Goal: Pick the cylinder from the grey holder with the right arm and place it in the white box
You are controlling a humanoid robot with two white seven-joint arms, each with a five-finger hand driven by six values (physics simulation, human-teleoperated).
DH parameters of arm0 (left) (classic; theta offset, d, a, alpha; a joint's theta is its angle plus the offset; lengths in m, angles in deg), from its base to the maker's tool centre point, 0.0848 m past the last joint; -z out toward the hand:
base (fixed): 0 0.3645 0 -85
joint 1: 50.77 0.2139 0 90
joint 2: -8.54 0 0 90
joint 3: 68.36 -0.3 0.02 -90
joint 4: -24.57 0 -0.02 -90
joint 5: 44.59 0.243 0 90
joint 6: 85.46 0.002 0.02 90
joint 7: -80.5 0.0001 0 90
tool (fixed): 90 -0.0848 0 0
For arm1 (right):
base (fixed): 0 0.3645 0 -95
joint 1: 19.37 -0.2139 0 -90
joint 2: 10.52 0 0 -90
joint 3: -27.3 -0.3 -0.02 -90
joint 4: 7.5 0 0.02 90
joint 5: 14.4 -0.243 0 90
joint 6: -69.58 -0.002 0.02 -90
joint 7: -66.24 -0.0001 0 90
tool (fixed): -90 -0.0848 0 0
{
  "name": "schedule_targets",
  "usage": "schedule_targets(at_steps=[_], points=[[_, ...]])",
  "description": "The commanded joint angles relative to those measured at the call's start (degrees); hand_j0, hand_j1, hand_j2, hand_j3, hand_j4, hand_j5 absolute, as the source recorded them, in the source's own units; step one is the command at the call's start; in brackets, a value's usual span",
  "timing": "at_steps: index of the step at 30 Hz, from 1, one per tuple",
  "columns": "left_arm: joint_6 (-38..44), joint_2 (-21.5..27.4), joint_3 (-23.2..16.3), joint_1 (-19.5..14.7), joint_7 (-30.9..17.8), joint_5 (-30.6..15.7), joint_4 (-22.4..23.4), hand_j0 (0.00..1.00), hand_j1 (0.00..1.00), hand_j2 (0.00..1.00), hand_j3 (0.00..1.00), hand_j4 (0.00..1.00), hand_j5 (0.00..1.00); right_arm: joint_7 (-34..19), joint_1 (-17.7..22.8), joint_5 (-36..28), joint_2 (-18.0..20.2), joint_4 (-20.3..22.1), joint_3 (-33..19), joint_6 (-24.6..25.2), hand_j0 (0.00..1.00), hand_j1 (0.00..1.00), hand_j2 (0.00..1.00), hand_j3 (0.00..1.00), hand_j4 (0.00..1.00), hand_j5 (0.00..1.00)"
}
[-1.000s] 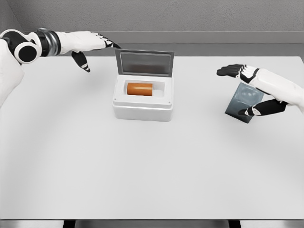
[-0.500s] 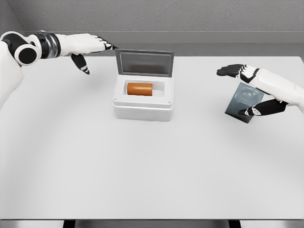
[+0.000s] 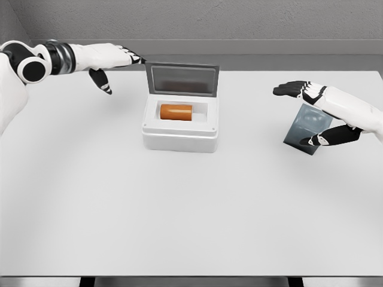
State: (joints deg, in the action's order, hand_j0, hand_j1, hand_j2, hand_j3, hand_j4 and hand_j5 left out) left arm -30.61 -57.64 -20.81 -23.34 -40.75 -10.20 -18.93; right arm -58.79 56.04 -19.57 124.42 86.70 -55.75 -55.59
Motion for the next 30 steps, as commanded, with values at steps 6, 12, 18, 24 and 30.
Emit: schedule_targets(at_steps=[6,12,18,24,30], points=[[0.2,0.3,0.1,1.1,0.0,-0.3,-1.9,1.0,1.0,1.0,1.0,1.0,1.0,0.0,0.0,-0.5,0.1,-0.1,0.0,0.2,1.0,1.0,1.0,1.0,1.0,1.0],[0.2,3.1,0.3,1.2,0.0,-0.5,-3.9,1.0,1.0,1.0,1.0,1.0,1.0,0.0,0.0,-0.5,0.1,0.0,0.0,0.2,1.0,1.0,1.0,1.0,1.0,1.0],[0.2,3.8,0.3,1.9,0.0,-0.6,-6.2,1.0,1.0,1.0,1.0,1.0,1.0,0.0,0.0,-0.5,0.1,-0.1,0.0,0.2,1.0,1.0,1.0,1.0,1.0,1.0],[0.2,3.9,0.3,2.5,0.0,-0.6,-9.4,1.0,1.0,1.0,1.0,1.0,1.0,0.0,0.0,-0.5,0.1,-0.1,0.0,0.2,1.0,1.0,1.0,1.0,1.0,1.0],[0.2,4.6,0.3,3.1,0.0,-0.6,-10.4,1.0,1.0,1.0,1.0,1.0,1.0,0.0,0.0,-0.5,0.1,-0.1,0.0,0.2,1.0,1.0,1.0,1.0,1.0,1.0]])
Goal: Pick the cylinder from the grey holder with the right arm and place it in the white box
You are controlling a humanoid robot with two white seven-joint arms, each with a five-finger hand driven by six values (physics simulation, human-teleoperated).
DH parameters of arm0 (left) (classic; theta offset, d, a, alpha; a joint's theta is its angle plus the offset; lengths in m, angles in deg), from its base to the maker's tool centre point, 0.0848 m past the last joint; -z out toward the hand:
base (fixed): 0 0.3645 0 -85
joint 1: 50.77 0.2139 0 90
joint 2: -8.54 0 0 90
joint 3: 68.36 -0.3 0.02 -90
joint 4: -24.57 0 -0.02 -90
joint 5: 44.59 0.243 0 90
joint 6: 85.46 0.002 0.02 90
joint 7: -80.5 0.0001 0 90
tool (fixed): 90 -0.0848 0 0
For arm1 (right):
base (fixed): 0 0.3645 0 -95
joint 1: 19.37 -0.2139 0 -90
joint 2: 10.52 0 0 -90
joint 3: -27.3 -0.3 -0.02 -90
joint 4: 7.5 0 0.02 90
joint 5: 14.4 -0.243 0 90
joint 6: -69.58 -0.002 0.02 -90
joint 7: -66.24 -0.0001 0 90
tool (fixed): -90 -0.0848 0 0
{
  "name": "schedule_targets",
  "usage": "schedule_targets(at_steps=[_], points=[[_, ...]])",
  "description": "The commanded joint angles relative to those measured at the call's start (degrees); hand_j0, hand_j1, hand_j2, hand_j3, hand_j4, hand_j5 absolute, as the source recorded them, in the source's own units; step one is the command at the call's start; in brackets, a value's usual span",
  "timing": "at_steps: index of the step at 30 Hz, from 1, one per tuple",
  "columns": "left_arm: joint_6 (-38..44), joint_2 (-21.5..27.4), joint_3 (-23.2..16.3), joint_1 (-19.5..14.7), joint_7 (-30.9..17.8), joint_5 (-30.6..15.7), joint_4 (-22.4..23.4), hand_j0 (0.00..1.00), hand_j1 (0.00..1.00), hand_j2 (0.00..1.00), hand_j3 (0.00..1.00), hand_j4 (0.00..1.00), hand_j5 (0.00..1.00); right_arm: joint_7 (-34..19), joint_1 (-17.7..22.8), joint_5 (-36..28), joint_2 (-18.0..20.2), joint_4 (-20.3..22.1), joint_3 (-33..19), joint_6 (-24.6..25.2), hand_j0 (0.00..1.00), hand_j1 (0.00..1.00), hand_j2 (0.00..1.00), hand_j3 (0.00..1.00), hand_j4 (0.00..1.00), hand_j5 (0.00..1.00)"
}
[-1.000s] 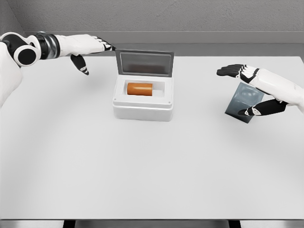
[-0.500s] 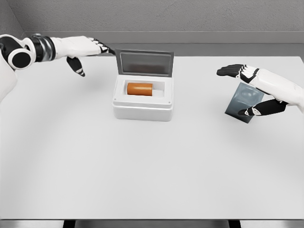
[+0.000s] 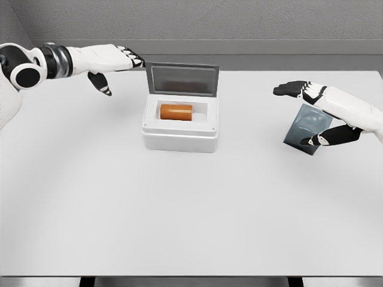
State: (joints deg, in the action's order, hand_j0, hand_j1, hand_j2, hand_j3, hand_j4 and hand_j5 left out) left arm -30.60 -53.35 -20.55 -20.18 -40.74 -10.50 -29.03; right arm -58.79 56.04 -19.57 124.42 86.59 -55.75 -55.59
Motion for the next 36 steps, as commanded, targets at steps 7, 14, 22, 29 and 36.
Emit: schedule_targets(at_steps=[7,14,22,29,36], points=[[0.1,1.9,0.4,0.4,0.0,-0.3,-3.1,1.0,1.0,1.0,1.0,1.0,1.0,0.0,0.0,-0.5,0.1,0.0,0.0,0.2,1.0,1.0,1.0,1.0,1.0,1.0],[0.1,1.9,0.4,1.3,0.0,-0.5,-5.5,1.0,1.0,1.0,1.0,1.0,1.0,0.0,0.0,-0.5,0.1,0.0,0.0,0.2,1.0,1.0,1.0,1.0,1.0,1.0],[0.1,2.7,0.4,1.8,0.1,-1.8,-7.9,1.0,1.0,1.0,1.0,1.0,1.0,0.0,0.0,-0.5,0.1,0.0,0.0,0.2,1.0,1.0,1.0,1.0,1.0,1.0],[0.1,6.6,1.9,1.8,-0.1,-1.7,-3.3,1.0,1.0,1.0,1.0,1.0,1.0,0.0,0.0,-0.5,0.1,0.0,0.0,0.2,1.0,1.0,1.0,1.0,1.0,1.0],[0.1,6.7,2.1,3.0,-0.5,-2.3,-3.3,1.0,1.0,1.0,1.0,1.0,1.0,0.0,0.0,-0.5,0.1,0.0,0.0,0.2,1.0,1.0,1.0,1.0,1.0,1.0]])
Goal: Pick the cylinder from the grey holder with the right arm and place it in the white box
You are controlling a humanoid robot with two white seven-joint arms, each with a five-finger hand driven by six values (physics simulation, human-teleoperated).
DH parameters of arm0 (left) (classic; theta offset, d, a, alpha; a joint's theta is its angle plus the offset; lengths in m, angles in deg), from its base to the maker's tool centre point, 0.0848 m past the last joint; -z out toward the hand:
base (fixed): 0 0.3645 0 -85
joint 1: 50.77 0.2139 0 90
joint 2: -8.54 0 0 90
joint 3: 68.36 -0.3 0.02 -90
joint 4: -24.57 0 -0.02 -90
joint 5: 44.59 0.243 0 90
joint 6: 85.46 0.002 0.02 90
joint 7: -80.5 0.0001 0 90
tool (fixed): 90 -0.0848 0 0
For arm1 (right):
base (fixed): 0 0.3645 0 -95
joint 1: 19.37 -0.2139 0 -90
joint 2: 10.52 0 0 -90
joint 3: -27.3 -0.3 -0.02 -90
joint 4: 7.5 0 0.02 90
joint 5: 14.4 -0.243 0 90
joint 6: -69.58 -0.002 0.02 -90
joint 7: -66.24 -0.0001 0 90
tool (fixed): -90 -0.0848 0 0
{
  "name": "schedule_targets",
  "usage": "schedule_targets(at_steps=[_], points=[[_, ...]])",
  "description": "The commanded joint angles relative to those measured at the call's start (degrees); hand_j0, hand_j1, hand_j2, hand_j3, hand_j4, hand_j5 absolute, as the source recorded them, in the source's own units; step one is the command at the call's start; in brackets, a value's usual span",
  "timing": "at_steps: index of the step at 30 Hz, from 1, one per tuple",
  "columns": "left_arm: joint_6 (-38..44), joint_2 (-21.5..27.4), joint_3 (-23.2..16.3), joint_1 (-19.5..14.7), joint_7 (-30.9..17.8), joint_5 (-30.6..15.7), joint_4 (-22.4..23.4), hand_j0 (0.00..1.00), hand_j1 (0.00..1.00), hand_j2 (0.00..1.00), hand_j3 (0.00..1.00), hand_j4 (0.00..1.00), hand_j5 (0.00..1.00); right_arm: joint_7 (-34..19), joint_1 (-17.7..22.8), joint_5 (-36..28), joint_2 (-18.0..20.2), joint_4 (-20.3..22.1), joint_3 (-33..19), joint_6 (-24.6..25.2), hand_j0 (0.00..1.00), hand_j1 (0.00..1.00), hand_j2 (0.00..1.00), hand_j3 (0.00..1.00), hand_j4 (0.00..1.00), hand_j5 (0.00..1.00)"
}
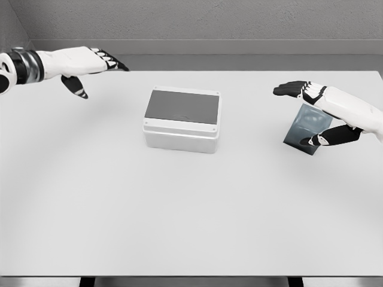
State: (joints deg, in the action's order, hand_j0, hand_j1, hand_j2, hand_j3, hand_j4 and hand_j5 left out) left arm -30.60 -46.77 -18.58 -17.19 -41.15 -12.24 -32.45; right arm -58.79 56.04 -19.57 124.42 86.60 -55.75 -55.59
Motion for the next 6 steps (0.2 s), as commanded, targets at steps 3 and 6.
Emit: schedule_targets(at_steps=[3,6], points=[[0.1,0.1,0.2,0.0,-3.4,-0.6,0.2,1.0,1.0,1.0,1.0,1.0,1.0,0.0,0.0,-0.5,0.1,0.0,0.0,0.2,1.0,1.0,1.0,1.0,1.0,1.0],[0.1,0.1,0.2,-0.1,-3.4,-1.1,0.2,1.0,1.0,1.0,1.0,1.0,1.0,0.0,0.0,-0.5,0.1,0.0,0.0,0.2,1.0,1.0,1.0,1.0,1.0,1.0]])
